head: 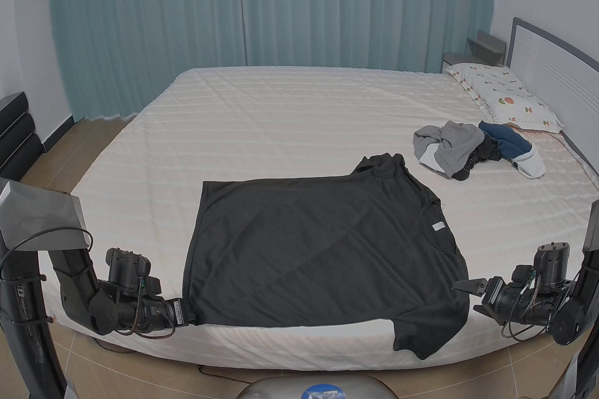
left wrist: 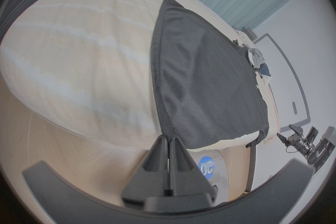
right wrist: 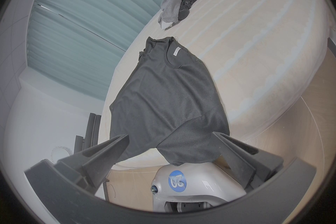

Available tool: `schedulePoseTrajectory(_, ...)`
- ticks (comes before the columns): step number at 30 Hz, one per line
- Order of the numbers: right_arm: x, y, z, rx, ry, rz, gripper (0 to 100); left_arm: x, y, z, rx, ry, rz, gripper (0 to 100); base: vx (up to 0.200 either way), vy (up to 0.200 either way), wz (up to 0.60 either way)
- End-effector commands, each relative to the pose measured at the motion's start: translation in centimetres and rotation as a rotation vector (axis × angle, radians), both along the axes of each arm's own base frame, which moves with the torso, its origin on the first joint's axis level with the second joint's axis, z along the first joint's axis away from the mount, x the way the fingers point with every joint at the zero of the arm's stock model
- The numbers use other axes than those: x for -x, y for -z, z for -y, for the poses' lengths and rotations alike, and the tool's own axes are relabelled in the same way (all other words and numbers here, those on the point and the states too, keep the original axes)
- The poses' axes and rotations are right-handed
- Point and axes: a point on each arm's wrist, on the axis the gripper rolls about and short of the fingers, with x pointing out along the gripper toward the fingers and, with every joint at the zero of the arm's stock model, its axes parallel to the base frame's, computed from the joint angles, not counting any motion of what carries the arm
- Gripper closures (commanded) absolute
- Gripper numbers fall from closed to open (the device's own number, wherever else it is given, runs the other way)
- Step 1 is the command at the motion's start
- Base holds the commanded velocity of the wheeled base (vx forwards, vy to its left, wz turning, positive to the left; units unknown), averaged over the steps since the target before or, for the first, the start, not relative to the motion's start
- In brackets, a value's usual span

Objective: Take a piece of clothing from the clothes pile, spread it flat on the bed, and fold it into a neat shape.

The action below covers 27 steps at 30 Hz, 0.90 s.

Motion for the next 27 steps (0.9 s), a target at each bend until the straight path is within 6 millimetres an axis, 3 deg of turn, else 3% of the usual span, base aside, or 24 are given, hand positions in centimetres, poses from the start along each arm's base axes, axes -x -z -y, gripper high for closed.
schedulePoseTrajectory(1, 0.4, 0.2, 0.1, 0.001, 0.002, -0.021, 0, 0.3, -0.4, -0.5, 0.003, -0.019, 0.004, 100, 0.0, 0.0, 0.0)
schedulePoseTrajectory(14, 0.4, 0.3, -0.1, 0.006, -0.007, -0.018, 0, 0.5, -1.9, -1.9, 0.026, -0.088, 0.041, 100, 0.0, 0.0, 0.0)
schedulePoseTrajectory(21, -1.4, 3.1, 0.2, 0.125, 0.045, -0.048, 0, 0.2, -2.4, -1.9, 0.151, -0.151, 0.015, 100, 0.0, 0.0, 0.0)
schedulePoseTrajectory(27, -2.0, 3.9, 0.4, 0.159, 0.07, -0.032, 0, 0.1, -2.3, -2.4, 0.162, -0.171, 0.026, 100, 0.0, 0.0, 0.0)
